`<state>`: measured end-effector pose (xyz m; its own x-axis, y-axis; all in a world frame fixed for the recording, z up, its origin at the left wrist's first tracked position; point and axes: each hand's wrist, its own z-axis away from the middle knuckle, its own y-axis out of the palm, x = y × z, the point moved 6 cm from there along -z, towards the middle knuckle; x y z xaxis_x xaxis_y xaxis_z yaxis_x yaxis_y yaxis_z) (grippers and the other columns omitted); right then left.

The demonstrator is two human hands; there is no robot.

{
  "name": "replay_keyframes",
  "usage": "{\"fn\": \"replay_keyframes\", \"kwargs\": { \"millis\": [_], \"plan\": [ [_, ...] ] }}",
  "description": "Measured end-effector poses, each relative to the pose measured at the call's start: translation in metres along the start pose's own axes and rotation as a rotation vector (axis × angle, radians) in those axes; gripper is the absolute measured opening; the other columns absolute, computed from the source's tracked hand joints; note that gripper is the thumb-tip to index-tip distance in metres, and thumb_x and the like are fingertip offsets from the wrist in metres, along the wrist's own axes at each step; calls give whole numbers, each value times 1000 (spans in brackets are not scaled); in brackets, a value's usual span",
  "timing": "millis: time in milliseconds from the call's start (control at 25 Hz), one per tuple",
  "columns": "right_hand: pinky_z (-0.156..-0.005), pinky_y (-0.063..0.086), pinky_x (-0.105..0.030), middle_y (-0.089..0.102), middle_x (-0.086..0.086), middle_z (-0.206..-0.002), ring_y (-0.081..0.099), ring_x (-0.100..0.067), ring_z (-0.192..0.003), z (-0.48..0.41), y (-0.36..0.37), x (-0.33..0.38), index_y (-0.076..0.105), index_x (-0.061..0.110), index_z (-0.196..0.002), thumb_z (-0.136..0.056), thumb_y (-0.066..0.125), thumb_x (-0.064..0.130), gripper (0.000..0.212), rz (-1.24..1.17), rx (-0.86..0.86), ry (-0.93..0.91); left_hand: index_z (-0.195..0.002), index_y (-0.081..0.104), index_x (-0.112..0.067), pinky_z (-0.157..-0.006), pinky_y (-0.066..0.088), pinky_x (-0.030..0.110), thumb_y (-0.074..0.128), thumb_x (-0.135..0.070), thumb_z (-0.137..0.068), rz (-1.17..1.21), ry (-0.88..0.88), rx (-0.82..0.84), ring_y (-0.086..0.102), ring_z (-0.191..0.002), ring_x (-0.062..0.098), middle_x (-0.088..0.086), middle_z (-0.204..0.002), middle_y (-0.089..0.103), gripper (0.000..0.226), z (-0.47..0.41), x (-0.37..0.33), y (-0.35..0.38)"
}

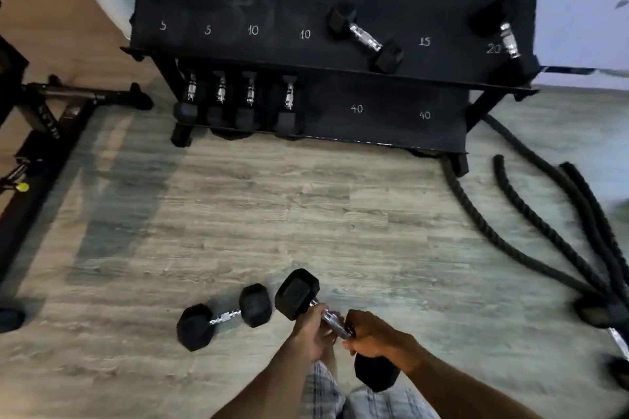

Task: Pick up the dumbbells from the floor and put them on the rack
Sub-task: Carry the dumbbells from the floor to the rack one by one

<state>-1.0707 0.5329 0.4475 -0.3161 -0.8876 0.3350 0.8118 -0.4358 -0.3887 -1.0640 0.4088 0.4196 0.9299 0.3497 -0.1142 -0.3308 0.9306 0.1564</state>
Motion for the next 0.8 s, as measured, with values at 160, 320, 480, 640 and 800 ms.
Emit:
{"fn": "replay_keyframes", "kwargs": {
  "millis": [160,320,480,640,800],
  "plan": [
    [-69,47,-33,60,0,-91,63,-25,-92,-47,-65,40,51,22,-98,-78,62,33,26,34,13,-20,-87,58,-2,-47,51,28,55,-14,-97,-2,40,-39,59,-66,25,14,-75,62,16,-9,-89,17],
    [-69,37,-30,55,0,-91,57,-26,-93,-88,-134,88,50,20,-104,-89,60,31,21,92,18,-62,-92,59,-3,-57,50,33,58,-17,-96,-12,74,-69,60,-68,23,13,-79,62,14,-15,-179,31],
    [-76,48,-32,58,-2,-94,60,-22,-90,-134,-198,119,52,17,-101,-90,59,30,18,96,34,-85,-82,59,-4,-68,50,35,54,-15,-98,30,106,-69,60,-72,25,13,-74,66,20,-27,-258,53],
    [-81,50,-35,63,-10,-114,62,-29,-105,-188,-270,146,54,12,-119,-85,64,26,38,95,6,-173,-77,57,-6,-68,49,35,52,-13,-99,69,136,-59,59,-70,23,7,-55,67,24,-39,-341,84],
    [-81,54,-39,67,-5,-101,66,-25,-95,-236,-344,173,55,19,-102,-84,61,28,20,77,8,-199,-83,56,-9,-68,50,35,53,-14,-99,58,137,-90,60,-72,22,10,-79,63,17,-44,-431,117]
  ]
}}
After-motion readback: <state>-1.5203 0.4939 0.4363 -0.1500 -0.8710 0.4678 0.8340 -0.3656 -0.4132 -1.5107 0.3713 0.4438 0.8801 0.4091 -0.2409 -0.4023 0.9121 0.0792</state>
